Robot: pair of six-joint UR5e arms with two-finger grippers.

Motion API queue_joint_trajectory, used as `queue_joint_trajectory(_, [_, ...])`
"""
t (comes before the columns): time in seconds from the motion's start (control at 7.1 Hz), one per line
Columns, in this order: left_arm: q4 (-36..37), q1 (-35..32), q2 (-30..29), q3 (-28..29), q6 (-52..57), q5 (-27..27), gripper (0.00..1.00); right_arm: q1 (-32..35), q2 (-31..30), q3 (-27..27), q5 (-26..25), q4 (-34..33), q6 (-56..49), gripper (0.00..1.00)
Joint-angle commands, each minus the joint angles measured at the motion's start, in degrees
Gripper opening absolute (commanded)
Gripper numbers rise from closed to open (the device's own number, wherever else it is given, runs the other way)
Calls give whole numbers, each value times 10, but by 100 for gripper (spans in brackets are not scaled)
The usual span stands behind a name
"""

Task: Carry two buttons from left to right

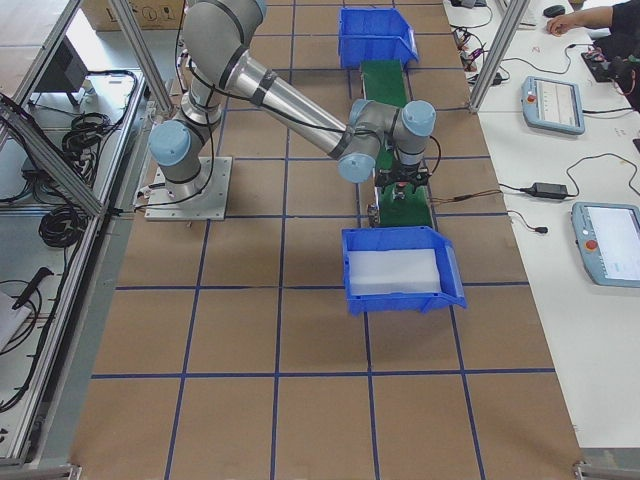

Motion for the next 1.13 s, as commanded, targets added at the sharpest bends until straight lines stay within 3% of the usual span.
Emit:
queue_joint_trajectory(0.0, [0,0,0,0,0,0,100,0,0,0,-1,-1,-1,38])
queue_joint_trajectory(0.14, [0,0,0,0,0,0,100,0,0,0,-4,-1,-1,18])
queue_joint_trajectory(0.28, [0,0,0,0,0,0,100,0,0,-5,-8,-1,-2,8])
queue_joint_trajectory(0.56, [0,0,0,0,0,0,100,-17,-22,-51,-12,28,-22,8])
queue_joint_trajectory(0.84, [0,0,0,0,0,0,100,-98,-33,-121,-2,113,-87,8])
queue_joint_trajectory(0.99, [0,0,0,0,0,0,100,-135,-26,-130,16,111,-169,8])
